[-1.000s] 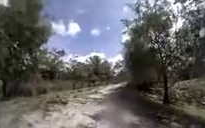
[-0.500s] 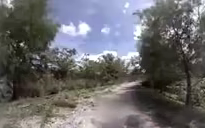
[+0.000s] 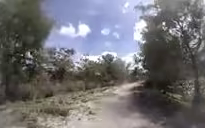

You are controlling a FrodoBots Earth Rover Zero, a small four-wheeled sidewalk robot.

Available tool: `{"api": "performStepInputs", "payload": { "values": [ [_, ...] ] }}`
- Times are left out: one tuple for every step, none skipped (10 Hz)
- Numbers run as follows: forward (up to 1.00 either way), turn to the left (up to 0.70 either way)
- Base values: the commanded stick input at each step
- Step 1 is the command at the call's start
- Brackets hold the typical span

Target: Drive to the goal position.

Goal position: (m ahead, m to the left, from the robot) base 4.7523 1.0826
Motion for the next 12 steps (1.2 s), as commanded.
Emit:
{"api": "performStepInputs", "payload": {
  "values": [
    [0.7, 0.0],
    [0.7, 0.0],
    [0.7, 0.0],
    [0.7, 0.0],
    [0.7, 0.0],
    [0.7, 0.0],
    [0.7, 0.0],
    [0.7, 0.0],
    [0.7, 0.0],
    [0.7, 0.0],
    [0.7, 0.0],
    [0.7, 0.0]
  ]
}}
